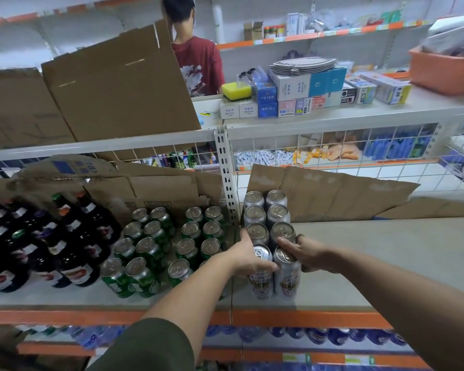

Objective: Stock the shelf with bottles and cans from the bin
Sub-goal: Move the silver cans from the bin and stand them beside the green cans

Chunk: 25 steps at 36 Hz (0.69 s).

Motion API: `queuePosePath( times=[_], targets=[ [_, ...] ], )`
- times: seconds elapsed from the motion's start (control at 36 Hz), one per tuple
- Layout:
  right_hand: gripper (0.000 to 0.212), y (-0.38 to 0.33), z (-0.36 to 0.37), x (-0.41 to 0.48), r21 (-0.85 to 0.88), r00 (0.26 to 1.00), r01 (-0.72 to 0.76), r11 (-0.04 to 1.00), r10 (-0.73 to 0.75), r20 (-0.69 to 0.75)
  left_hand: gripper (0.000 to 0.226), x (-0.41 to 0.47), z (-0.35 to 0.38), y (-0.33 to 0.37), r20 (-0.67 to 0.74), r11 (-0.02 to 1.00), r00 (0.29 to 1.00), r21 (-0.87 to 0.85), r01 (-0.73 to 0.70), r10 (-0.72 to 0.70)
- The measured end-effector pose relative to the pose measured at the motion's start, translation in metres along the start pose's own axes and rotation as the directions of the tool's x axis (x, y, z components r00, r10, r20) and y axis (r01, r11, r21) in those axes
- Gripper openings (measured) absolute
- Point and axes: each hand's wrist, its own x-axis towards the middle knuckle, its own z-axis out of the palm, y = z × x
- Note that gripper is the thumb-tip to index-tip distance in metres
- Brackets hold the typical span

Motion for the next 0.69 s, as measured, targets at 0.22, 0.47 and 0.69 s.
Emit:
queuePosePath(
  times=[0.22,0.47,0.69],
  targets=[
    [0.077,-0.005,-0.01,-0.004,-0.145,0.992,-0.122,0.982,0.124,0.005,0.157,-0.002,-0.008,0.004,0.025,0.998,0.999,0.052,-0.028,0.026],
    [0.063,-0.015,-0.103,-0.041,-0.528,0.959,-0.104,0.843,-0.056,-0.278,0.105,-0.004,-0.072,0.074,-0.114,0.939,0.956,0.251,-0.234,0.269],
    [0.035,0.026,-0.173,-0.12,-0.475,0.735,-0.316,0.821,-0.104,-0.67,0.099,0.017,-0.026,0.176,0.05,0.802,0.876,0.381,-0.461,0.48]
  ],
)
